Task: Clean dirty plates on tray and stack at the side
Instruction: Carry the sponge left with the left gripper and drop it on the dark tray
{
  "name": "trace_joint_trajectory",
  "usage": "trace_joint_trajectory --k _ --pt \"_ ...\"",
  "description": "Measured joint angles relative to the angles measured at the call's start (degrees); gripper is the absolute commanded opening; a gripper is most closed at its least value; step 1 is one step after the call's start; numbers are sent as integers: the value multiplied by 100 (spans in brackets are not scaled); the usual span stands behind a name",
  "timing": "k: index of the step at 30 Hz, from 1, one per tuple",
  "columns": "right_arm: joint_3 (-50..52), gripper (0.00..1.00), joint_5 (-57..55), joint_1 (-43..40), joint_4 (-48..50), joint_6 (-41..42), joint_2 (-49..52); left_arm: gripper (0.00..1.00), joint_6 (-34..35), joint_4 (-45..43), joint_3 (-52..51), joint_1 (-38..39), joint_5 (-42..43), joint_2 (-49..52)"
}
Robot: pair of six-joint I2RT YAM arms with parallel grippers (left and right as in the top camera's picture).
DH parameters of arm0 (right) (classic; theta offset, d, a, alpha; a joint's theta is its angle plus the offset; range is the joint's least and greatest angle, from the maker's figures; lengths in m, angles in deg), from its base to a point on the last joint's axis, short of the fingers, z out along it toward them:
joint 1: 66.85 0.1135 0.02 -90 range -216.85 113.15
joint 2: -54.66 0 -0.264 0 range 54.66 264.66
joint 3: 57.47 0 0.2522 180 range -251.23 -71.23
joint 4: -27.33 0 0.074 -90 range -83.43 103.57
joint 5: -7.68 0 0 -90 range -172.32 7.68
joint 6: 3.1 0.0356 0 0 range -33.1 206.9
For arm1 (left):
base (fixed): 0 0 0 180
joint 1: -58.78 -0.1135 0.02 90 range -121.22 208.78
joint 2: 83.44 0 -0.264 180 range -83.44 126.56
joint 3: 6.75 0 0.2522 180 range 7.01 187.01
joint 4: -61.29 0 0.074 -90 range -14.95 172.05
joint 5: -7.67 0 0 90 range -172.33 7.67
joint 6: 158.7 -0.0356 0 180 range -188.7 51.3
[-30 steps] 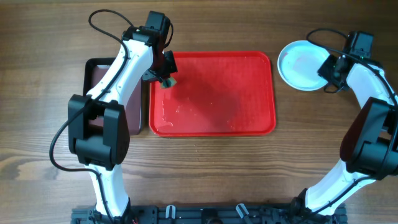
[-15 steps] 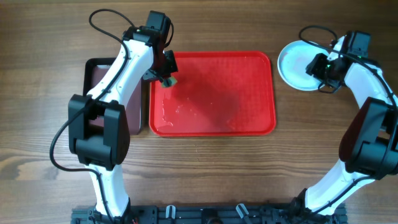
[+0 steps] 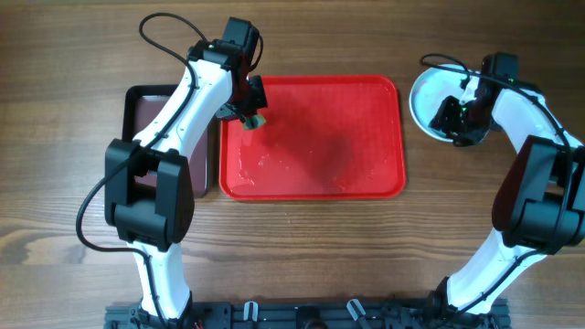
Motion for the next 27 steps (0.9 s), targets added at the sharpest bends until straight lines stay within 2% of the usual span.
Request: trace_joint_trajectory --k 10,15,22,27 --pt "-24 47 328 0 -1056 -363 0 4 0 -22 0 0 0 0" --pt "-9 57 407 0 -1187 -476 -138 4 0 -46 0 0 2 0" --pt "-94 63 459 0 -1233 -540 -1805 4 -138 133 13 0 46 -66" --pt "-127 64 975 181 -1241 -903 -2317 4 -667 758 50 -76 24 -592"
